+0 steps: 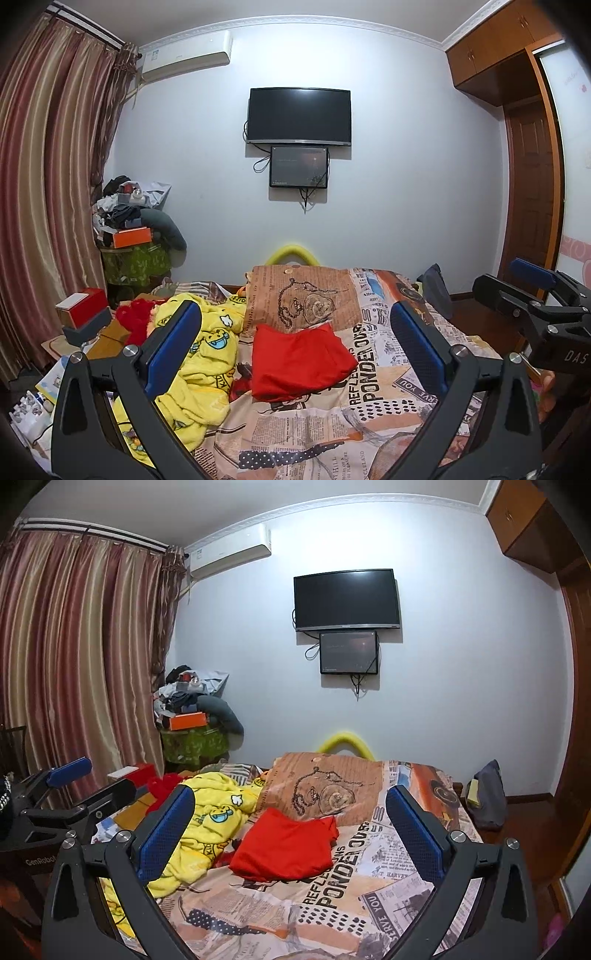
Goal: Fold large clothes
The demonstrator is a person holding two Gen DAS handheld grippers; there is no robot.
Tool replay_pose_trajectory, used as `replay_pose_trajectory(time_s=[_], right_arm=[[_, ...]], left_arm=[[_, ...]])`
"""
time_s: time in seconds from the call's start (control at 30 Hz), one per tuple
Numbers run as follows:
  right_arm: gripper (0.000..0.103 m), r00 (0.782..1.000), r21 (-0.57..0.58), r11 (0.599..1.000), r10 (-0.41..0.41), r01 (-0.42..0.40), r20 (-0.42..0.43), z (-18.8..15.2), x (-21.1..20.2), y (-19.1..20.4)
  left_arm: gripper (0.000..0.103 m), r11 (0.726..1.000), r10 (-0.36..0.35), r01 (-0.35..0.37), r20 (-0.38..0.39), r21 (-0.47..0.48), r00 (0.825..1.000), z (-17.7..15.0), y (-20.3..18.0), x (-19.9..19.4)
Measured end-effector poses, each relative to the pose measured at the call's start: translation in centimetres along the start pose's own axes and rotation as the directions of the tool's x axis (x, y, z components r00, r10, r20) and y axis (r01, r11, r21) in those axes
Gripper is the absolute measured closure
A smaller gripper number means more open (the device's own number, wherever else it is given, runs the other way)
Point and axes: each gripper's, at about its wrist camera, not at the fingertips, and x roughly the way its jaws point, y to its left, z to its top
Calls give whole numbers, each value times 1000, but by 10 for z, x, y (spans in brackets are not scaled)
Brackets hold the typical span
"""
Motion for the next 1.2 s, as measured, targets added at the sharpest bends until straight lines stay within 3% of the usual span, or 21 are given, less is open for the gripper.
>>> replay_pose_trajectory(time_s=[1.2], right_arm=[[0, 1000, 33, 999, 1, 0, -23, 2, -2, -4]], left_arm=[[0, 1000, 12, -12, -20, 20, 1000, -5, -18, 8]])
